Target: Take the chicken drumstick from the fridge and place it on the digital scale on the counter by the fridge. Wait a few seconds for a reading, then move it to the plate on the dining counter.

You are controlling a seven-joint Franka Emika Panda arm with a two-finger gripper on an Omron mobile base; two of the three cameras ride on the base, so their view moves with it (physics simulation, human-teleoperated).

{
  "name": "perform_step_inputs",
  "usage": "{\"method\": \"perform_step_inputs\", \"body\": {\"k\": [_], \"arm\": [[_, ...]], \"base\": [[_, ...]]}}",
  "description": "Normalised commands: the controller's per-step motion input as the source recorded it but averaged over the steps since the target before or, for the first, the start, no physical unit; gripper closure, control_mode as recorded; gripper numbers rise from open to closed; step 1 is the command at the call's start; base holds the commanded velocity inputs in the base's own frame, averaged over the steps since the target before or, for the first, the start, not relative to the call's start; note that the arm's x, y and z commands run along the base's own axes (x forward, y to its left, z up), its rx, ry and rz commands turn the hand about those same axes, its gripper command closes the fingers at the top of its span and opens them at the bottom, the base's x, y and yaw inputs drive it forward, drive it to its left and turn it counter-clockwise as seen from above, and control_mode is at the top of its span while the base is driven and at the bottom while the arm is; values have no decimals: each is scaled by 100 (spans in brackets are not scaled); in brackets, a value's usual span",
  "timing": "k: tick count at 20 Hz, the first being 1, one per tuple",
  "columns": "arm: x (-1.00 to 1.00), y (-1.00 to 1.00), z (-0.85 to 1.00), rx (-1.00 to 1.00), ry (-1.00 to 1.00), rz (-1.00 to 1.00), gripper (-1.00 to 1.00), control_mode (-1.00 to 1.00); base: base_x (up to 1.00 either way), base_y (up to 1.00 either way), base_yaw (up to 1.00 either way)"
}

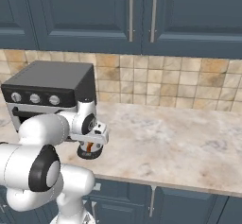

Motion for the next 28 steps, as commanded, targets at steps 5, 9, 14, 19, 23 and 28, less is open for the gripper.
{"method": "perform_step_inputs", "body": {"k": [5, 9, 14, 19, 23, 28], "arm": [[-8, 0, 24, 0, 0, 0, -100, -100], [-33, 0, 76, 0, 0, 0, -100, -100], [-48, 0, 72, 1, 0, 0, -100, -100], [-27, 0, 8, 0, 0, 0, -100, -100], [0, 0, 0, 0, 0, 0, -100, -100], [0, 0, 0, 0, 0, 0, -100, -100]], "base": [[0, 0, 0], [0, 0, 0], [0, 0, 0], [0, 0, 0], [0, 0, 0], [0, 0, 0]]}}
